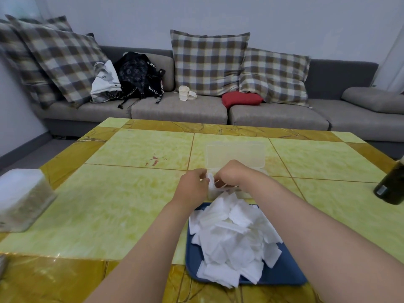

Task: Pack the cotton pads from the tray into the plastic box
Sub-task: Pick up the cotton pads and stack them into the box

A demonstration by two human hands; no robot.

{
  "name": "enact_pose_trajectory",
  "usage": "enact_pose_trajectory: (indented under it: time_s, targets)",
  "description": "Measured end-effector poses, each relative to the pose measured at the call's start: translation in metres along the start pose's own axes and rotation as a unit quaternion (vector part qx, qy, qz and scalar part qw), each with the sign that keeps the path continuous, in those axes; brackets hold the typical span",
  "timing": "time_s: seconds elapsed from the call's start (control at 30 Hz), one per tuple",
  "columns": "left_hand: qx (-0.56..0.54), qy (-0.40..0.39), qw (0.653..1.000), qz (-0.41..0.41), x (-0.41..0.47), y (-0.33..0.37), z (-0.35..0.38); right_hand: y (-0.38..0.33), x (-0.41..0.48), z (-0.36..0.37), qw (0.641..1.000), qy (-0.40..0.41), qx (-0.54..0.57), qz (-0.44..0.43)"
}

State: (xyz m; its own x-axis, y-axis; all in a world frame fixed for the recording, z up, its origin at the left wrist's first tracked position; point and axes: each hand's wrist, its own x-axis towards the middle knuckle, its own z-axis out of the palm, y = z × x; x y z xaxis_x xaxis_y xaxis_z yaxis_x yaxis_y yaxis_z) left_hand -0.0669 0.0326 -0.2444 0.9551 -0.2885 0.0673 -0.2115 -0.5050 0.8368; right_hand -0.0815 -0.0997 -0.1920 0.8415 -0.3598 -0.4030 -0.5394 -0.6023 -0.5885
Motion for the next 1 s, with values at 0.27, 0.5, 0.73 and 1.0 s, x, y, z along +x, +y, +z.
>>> enact_pose_trajectory:
  time_s: [0.27, 0.5, 0.73, 1.0]
  targets:
    - [0.105, 0.012, 0.991, 0.079, -0.001, 0.001, -0.002, -0.005, 0.0, -0.001, 0.994, -0.028, -0.109, -0.004]
    - [0.155, 0.002, 0.981, 0.121, -0.002, -0.003, -0.001, 0.0, 0.003, -0.003, 0.996, -0.014, -0.072, -0.051]
    - [0.171, -0.006, 0.977, 0.124, -0.011, 0.015, -0.014, 0.017, -0.018, -0.03, 0.983, 0.05, -0.044, -0.17]
    - [0.128, -0.009, 0.98, 0.153, -0.044, 0.046, -0.025, 0.053, -0.084, -0.054, 0.951, -0.02, -0.144, -0.274]
